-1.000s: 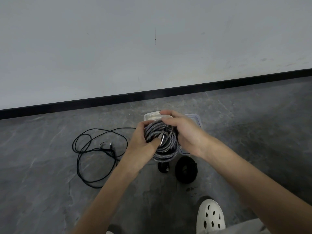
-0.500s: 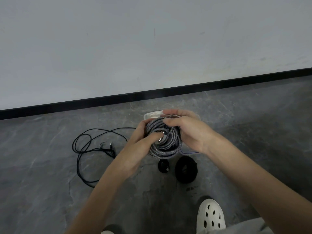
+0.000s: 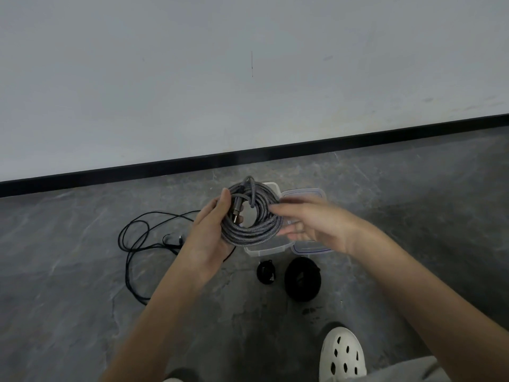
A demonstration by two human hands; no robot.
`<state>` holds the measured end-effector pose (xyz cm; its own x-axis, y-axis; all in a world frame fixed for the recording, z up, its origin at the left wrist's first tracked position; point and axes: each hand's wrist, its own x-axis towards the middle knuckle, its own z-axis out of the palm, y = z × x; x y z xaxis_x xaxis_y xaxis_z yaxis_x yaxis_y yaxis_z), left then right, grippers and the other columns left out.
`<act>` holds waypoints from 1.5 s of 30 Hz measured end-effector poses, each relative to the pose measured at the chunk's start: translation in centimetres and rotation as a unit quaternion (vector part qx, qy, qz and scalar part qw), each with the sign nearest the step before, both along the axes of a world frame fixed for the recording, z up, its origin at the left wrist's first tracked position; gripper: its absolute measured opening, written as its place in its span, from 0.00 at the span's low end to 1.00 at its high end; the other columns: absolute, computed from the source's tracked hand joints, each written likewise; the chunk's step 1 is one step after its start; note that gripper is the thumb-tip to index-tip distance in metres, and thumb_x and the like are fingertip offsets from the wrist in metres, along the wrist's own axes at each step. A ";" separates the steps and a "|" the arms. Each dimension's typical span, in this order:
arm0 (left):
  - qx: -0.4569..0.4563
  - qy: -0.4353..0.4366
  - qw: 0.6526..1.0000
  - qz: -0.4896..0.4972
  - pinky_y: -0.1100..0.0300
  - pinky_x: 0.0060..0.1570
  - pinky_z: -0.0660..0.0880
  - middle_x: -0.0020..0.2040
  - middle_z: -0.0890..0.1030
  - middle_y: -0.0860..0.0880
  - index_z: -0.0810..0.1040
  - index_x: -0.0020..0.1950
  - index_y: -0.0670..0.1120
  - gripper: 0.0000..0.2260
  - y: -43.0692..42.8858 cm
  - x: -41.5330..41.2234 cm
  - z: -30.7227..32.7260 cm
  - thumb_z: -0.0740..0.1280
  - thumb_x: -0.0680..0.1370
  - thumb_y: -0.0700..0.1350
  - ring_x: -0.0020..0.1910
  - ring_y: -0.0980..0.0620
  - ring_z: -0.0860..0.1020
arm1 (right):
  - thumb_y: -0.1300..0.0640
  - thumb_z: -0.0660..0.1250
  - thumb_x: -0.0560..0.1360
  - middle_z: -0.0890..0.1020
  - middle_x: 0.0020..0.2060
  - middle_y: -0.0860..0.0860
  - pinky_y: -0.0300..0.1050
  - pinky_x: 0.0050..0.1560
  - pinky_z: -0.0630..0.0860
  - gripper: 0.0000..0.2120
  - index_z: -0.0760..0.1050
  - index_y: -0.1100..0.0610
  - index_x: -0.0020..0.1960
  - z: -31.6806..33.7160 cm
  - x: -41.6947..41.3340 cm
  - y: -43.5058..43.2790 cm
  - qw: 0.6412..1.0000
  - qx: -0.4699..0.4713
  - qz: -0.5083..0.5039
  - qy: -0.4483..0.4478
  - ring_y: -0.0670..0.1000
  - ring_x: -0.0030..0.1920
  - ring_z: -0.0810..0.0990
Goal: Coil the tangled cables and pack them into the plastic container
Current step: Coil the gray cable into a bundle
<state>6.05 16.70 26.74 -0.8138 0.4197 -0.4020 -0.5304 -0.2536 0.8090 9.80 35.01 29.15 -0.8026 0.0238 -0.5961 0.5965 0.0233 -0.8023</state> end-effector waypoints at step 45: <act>-0.356 0.072 0.890 -0.275 0.46 0.65 0.71 0.68 0.74 0.42 0.61 0.73 0.40 0.39 0.7 7.9 -32.5 0.78 0.67 0.34 0.67 0.44 0.73 | 0.66 0.61 0.76 0.77 0.60 0.58 0.43 0.44 0.69 0.20 0.70 0.61 0.67 -32.9 7.1 -2.2 0.951 0.190 -0.052 -0.237 0.54 0.49 0.74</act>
